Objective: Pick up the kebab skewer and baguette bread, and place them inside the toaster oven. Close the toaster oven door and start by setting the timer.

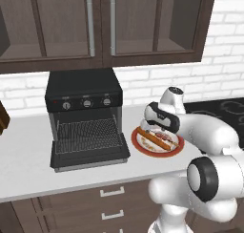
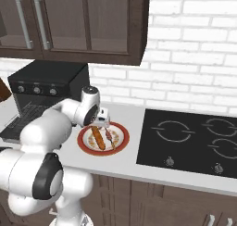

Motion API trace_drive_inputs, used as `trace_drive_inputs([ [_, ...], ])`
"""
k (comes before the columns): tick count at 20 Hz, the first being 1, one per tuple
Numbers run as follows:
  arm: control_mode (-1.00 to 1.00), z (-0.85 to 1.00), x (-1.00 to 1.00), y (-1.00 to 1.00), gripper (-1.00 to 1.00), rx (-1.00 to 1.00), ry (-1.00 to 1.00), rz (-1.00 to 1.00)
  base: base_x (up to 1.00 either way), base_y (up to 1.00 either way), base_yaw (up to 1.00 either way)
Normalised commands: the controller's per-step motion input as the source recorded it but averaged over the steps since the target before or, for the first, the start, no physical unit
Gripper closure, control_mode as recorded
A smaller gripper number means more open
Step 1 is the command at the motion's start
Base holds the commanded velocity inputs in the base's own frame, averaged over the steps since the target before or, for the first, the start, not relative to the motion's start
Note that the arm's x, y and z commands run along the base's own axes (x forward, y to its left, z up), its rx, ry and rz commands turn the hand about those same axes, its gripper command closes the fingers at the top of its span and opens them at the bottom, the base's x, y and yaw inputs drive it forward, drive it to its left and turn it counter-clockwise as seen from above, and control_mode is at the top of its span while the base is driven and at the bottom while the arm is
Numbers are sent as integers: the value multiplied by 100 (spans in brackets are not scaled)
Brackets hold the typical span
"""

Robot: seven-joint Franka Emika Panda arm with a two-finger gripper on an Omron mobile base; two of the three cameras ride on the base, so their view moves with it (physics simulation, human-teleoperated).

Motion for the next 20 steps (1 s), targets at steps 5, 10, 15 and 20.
trace_drive_inputs([
  [5, -100, -58, -1, -28, -100, -3, 13, 36, 0, 0, 0],
  [10, -100, -41, 5, 1, -100, -5, -2, 34, 0, 0, 0],
  [15, -100, -16, 5, 4, -100, -4, -2, 14, 0, 0, 0],
  [20, -100, -9, 19, 11, -100, 0, 0, 0, 0, 0, 0],
])
